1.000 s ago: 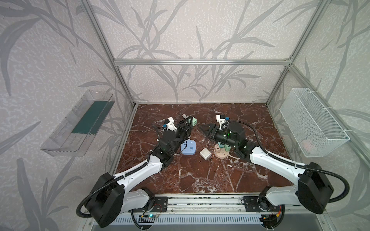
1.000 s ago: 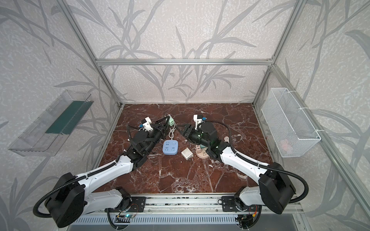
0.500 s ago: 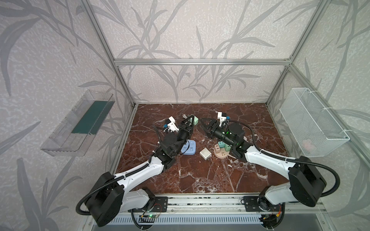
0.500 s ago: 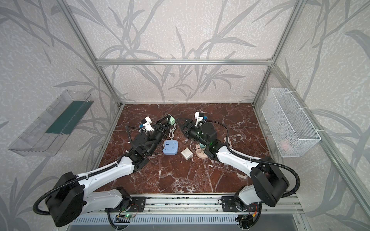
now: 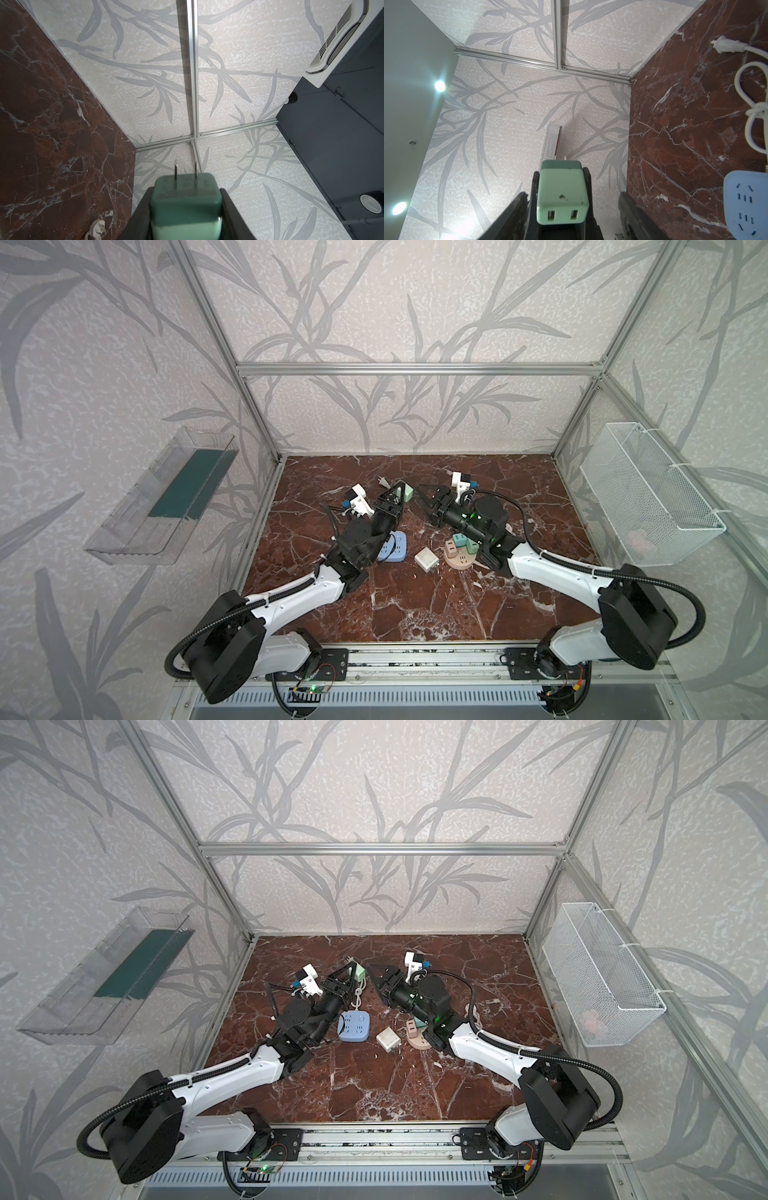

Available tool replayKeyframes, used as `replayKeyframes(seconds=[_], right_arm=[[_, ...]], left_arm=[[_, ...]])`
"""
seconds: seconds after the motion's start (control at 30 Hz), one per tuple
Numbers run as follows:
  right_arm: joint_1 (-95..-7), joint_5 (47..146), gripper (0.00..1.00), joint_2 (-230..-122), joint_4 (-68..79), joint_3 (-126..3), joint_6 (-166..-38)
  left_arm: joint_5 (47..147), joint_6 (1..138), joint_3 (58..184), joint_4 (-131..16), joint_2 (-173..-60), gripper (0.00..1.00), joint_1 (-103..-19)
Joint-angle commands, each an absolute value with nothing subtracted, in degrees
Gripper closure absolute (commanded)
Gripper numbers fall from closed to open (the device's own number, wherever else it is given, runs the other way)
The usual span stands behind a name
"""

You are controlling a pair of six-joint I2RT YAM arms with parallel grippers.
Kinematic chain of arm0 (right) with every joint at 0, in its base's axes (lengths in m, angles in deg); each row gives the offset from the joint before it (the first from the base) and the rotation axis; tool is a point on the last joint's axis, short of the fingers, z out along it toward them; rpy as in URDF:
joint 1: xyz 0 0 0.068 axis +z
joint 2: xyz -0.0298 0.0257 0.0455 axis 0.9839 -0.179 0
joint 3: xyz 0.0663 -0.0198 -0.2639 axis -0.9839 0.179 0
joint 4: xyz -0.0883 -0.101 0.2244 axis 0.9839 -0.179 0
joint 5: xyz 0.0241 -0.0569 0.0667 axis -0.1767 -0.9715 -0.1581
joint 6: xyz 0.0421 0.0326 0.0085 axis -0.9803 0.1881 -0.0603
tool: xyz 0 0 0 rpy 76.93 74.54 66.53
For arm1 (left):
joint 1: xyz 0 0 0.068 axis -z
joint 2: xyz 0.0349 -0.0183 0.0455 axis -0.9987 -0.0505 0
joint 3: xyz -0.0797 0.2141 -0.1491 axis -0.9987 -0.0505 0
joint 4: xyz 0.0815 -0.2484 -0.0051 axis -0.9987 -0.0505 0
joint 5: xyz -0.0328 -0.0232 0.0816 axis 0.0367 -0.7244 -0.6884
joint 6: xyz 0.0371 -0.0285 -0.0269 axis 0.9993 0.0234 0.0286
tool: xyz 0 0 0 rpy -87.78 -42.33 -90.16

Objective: Insert the plug
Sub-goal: 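Grasp the green plug with the right gripper and open the left gripper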

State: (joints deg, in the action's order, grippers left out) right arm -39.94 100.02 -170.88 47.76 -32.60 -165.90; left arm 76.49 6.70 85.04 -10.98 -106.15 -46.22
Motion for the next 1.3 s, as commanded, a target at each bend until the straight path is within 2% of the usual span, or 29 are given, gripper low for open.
replayKeyframes(seconds=[0.0, 0.17, 0.43, 0.8, 1.03, 1.27], right_arm=[[-39.7, 100.2, 0.32, -171.1, 47.6, -33.6, -165.5], [-39.2, 100.3, 0.29, -170.5, 43.2, -34.4, -163.6], [-38.4, 100.6, 0.28, -173.0, 46.3, -35.0, -164.8], [-37.6, 101.4, 0.38, -175.6, 52.6, -35.7, -167.5], [-37.0, 102.0, 0.47, -178.6, 60.0, -35.7, -173.1], [-35.5, 103.7, 0.51, -183.6, 67.5, -37.3, -179.6]], left_arm=[[76.0, 10.0, 86.2, -13.7, -104.0, 1.0, -45.9], [76.0, 11.3, 85.3, -13.5, -103.8, 1.0, -45.6], [76.0, 12.0, 83.9, -13.7, -103.4, 1.0, -45.6], [75.0, 12.6, 82.5, -12.6, -103.5, 1.0, -45.6], [73.1, 14.3, 82.2, -11.5, -103.8, 1.0, -45.4], [70.9, 15.4, 80.7, -7.4, -104.4, 1.0, -45.0]])
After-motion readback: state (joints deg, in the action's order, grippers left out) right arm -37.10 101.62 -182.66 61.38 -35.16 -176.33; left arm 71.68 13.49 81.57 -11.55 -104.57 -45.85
